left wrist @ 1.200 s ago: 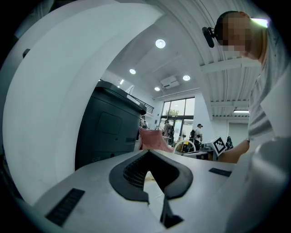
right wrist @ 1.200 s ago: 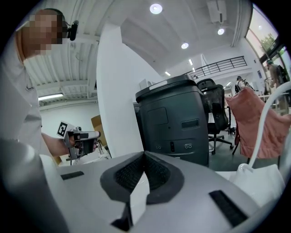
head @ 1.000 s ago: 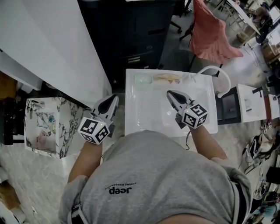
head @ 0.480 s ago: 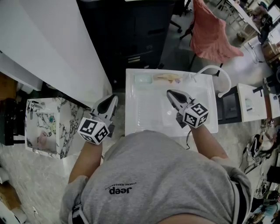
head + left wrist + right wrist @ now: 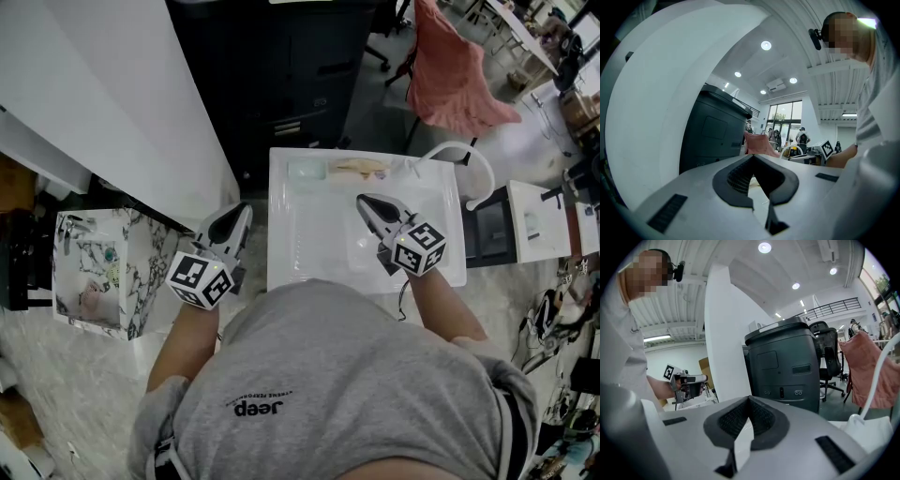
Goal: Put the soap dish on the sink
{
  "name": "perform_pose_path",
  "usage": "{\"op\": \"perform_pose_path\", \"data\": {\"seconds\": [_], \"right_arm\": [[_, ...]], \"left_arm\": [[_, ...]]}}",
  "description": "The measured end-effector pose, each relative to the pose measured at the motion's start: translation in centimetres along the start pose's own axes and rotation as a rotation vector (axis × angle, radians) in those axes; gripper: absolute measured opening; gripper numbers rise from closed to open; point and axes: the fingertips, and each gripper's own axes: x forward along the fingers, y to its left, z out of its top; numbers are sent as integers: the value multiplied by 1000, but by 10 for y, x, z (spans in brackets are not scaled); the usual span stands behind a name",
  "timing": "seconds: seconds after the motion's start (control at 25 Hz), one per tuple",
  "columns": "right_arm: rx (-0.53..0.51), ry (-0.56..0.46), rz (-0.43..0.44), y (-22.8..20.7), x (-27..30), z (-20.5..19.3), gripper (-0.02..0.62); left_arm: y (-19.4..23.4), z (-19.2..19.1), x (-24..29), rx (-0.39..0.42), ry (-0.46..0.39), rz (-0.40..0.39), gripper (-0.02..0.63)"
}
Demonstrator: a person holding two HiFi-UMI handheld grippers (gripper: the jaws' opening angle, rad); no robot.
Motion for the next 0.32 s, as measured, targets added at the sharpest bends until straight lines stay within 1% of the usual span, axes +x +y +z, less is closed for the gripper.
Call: {"op": "perform_pose_path", "data": {"seconds": [0.32], "right_arm": [[-1, -3, 5, 2, -2, -1, 57]], "left_arm": [[-1, 1, -2, 2, -2, 4, 14]]}}
